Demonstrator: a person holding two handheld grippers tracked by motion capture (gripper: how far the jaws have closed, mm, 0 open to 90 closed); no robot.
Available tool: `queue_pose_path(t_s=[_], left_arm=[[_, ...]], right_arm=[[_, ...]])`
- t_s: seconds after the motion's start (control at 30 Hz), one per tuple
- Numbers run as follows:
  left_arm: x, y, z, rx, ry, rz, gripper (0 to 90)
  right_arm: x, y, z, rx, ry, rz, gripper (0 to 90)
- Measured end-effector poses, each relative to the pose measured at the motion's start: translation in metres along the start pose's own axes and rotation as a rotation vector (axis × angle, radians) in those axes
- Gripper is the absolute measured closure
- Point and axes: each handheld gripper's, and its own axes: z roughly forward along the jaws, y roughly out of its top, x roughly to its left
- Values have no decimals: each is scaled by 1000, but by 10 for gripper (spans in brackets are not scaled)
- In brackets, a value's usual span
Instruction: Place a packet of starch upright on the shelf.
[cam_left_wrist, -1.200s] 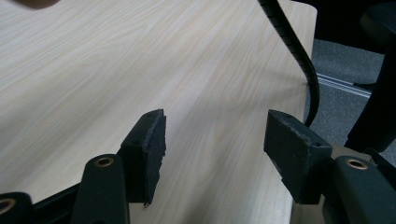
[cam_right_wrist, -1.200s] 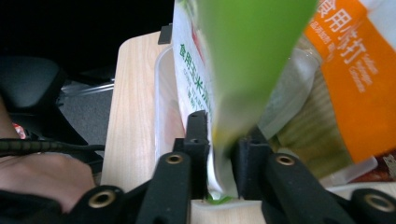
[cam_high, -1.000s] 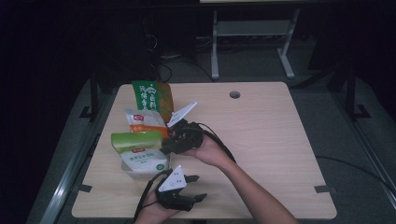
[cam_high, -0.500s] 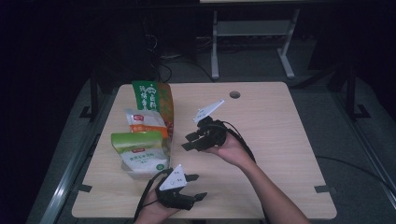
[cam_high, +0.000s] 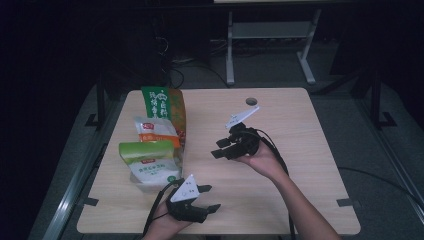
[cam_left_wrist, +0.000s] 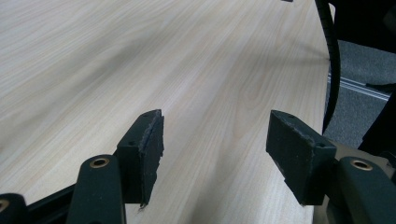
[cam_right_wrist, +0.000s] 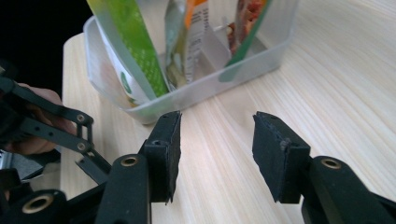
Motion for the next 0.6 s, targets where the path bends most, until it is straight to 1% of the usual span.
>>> queue_pose_path(t_s=[0.27, 0.37, 0.4, 0.57, 0.6], left_arm=[[1, 0, 1, -7, 3, -5, 363], [1, 0, 1, -6, 3, -4, 363], [1, 0, 0, -2, 4, 0, 363], [2, 0, 0, -4, 7, -3, 362], [2, 0, 0, -9, 6, -8, 362]], right_arm=[[-8, -11, -12, 2, -36, 21, 485], [-10, -14, -16, 11, -45, 30, 477], [-10, -15, -17, 10, -46, 32, 474], [-13, -19, -24, 6, -63, 38, 466], [-14, -20, -26, 6, -60, 41, 463]])
